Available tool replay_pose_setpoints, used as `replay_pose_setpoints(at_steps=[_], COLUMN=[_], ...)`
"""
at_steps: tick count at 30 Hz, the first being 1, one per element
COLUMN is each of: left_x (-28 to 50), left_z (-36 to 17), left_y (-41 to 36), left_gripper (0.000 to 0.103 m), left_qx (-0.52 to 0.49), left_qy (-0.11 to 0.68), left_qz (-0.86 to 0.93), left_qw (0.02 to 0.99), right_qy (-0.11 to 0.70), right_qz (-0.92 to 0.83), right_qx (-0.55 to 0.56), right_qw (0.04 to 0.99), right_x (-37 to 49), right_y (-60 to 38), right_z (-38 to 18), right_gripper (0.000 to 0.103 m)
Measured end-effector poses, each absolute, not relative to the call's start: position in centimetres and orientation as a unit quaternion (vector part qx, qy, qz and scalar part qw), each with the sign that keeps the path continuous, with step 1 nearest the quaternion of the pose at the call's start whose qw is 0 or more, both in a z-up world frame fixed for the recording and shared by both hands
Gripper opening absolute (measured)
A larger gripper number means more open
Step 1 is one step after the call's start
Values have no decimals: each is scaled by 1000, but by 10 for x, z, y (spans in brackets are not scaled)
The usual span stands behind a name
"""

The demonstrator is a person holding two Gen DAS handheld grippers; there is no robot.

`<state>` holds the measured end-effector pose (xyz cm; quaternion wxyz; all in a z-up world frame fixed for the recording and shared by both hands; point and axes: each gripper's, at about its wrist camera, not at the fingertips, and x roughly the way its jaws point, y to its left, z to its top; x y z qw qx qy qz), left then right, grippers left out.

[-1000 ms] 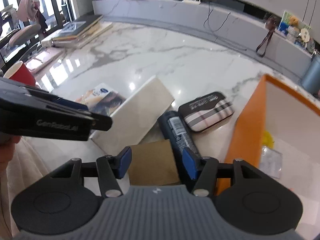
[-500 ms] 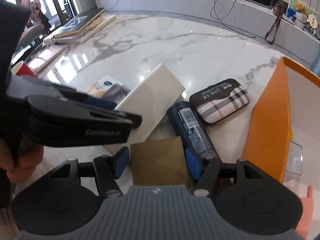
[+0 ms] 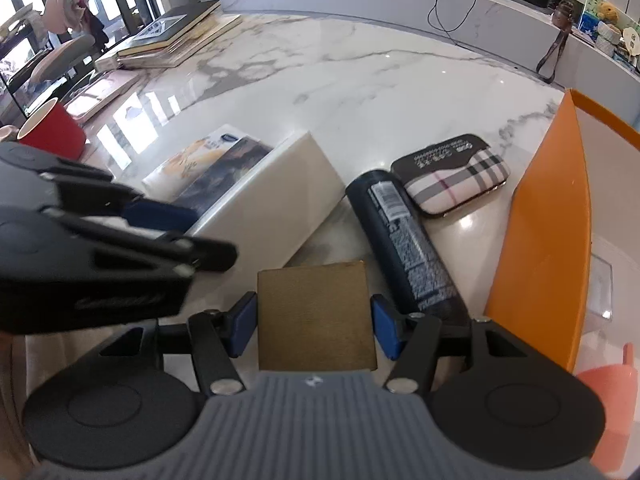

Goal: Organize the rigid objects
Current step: 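Move both tools back toward the brown cube and white box on the table, then grasp the brown cardboard cube with the right tool while the left tool grasps the white box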

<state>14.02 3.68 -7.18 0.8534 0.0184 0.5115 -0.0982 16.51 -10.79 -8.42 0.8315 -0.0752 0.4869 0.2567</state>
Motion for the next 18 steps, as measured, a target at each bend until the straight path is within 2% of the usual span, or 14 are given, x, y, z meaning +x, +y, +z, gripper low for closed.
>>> replay_pose_setpoints(at_steps=[9,18], left_x=[120,127], left_z=[-72,-68], left_y=[54,47], left_gripper=[37,36], left_qx=[-59,-85], left_qy=[542,544], left_qz=[-97,-105], left_qw=[833,828], right_qy=[489,481], right_qz=[259,256], right_qx=[-78,-74], right_qw=[829,835], right_x=[143,136], right_y=[-109,-112], right_z=[-91,-92], right_gripper=[60,60])
